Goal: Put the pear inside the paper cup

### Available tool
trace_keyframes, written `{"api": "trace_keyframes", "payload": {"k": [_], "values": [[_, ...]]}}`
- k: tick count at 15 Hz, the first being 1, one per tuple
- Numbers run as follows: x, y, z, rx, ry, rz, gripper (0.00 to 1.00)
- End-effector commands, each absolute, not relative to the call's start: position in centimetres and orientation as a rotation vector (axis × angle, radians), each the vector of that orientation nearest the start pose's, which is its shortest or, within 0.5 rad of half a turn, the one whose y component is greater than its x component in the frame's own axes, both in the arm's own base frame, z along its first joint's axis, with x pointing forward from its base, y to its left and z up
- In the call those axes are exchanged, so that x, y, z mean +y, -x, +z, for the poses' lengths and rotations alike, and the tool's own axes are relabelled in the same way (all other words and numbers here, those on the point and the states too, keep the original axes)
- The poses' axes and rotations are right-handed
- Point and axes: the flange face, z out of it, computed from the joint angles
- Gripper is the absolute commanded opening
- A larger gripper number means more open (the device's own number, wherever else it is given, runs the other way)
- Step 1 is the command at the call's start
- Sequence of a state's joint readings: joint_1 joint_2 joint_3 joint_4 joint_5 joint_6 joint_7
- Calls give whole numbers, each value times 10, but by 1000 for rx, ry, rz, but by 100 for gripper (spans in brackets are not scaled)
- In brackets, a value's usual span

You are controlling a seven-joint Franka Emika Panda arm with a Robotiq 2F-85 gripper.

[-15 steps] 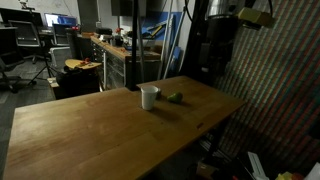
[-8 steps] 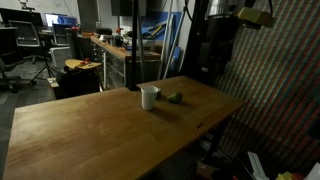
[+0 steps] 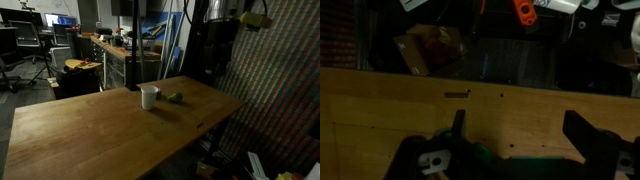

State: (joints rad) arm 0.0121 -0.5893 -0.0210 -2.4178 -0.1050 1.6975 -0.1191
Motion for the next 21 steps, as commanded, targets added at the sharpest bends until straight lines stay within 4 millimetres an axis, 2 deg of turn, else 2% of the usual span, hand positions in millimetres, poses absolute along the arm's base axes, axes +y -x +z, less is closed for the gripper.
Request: {"api": "trace_keyframes", "payload": {"k": [1,4,6,12,16,21], "values": [[-51,-378,504,-500,3193,316,100],[-80,-392,496,-728,3144,375,100],[-90,-404,489,-894,3100,410,100],[-91,-446,480,-1324,2966,341,100],[-94,-472,474,-1430,2945,210,100],[-111,-508,449,-1385,2984,56,100]]}}
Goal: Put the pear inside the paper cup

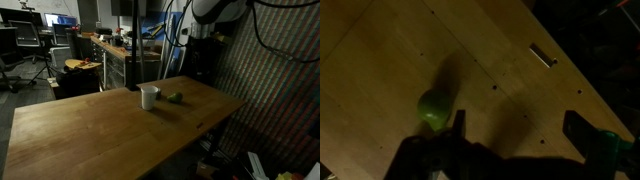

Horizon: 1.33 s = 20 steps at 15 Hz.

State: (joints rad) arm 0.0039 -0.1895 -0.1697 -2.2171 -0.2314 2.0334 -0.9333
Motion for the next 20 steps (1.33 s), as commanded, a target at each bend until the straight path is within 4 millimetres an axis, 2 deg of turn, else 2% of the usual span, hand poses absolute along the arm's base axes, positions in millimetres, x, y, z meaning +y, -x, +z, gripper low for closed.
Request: {"api": "trace_keyframes", "payload": {"k": [1,3,9,14,20], "values": [[-116,-515,441,-1370,2987,32,100],[-122,-527,425,-1381,2982,8,100],[-121,-561,375,-1486,2934,30,100],[-124,-587,346,-1512,2906,52,100],[-152,-612,301,-1458,2869,85,100]]}}
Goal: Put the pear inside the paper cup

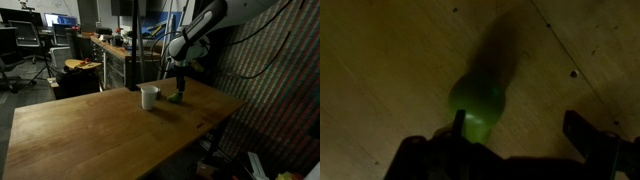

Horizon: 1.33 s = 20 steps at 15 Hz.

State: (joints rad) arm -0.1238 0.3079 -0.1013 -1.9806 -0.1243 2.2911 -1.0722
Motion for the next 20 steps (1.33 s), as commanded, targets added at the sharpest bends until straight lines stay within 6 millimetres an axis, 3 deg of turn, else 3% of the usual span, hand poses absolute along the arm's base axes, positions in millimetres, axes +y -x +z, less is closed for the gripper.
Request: {"api": "trace_keyframes", "payload": {"k": [1,5,6,9,11,17,20], "values": [[-157,-617,295,-1454,2870,92,100],[-170,-634,274,-1465,2861,104,100],[-172,-639,270,-1456,2865,113,81],[-172,-642,269,-1433,2870,118,58],[-172,-639,289,-1422,2901,96,49],[-150,-609,367,-1389,2980,35,49],[-122,-589,411,-1426,3013,64,49]]}}
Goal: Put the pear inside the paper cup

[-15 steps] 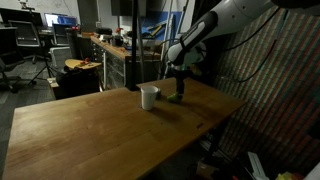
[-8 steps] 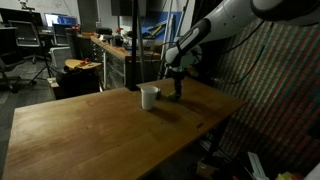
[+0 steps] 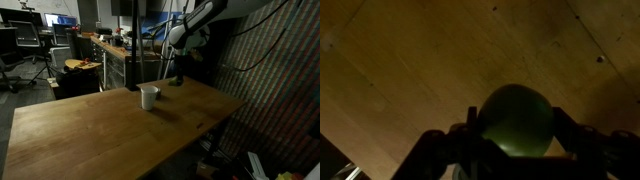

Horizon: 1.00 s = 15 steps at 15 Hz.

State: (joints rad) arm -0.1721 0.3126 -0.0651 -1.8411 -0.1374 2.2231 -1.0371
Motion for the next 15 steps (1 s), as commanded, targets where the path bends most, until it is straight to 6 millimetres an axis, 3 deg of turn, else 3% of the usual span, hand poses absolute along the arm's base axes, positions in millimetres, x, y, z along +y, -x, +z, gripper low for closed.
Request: {"api": "trace_keyframes", "payload": {"k": [1,7,11,15], "values": [[-111,-585,422,-1440,3032,89,49],[-34,-566,476,-1634,3160,411,49],[12,-562,481,-1798,3175,619,49],[44,-564,473,-1946,3143,753,49]]}}
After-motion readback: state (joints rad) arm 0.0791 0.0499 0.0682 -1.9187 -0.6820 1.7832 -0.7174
